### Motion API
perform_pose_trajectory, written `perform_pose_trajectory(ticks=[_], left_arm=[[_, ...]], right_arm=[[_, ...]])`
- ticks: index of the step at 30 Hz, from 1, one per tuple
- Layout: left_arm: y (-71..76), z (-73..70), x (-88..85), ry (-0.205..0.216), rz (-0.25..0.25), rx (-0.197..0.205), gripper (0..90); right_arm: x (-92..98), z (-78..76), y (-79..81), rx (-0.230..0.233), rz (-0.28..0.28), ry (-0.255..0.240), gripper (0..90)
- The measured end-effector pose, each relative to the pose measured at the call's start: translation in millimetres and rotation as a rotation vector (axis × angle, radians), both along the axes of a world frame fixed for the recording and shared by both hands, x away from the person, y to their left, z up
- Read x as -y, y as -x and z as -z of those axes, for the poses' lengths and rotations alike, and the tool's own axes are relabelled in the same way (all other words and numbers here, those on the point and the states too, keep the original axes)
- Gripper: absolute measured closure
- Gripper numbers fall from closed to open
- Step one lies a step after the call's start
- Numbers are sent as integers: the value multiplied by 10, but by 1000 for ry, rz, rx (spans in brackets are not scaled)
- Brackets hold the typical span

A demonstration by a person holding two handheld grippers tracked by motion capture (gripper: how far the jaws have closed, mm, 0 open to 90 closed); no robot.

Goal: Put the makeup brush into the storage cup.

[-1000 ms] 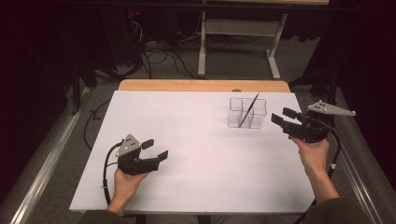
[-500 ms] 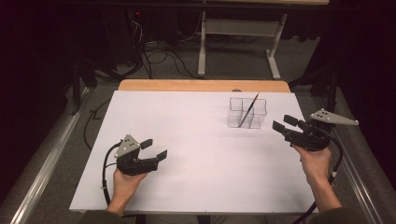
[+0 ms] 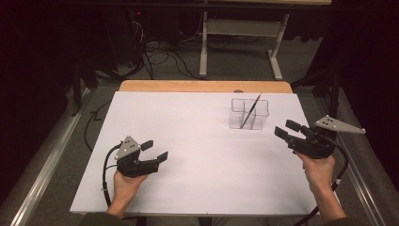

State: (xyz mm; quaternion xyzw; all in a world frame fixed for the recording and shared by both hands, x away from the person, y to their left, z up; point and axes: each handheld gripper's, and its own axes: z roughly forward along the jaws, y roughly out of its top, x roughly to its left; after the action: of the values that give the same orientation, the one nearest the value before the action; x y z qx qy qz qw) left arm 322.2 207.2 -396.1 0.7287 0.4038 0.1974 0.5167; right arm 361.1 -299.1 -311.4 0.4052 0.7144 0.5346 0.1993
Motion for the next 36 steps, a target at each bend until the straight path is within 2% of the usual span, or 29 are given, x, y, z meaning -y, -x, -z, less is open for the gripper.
perform_pose_trajectory(ticks=[7,15,18,36], left_arm=[[-4,0,0,-5,-6,3,269],[-29,9,-3,8,-3,-9,270],[-34,9,-1,1,-5,-6,270],[-42,9,22,13,8,-10,271]], right_arm=[[-19,10,91,17,-6,5,427],[25,50,143,-5,4,8,426],[39,53,161,-9,8,10,426],[-3,198,281,-15,-13,11,406]])
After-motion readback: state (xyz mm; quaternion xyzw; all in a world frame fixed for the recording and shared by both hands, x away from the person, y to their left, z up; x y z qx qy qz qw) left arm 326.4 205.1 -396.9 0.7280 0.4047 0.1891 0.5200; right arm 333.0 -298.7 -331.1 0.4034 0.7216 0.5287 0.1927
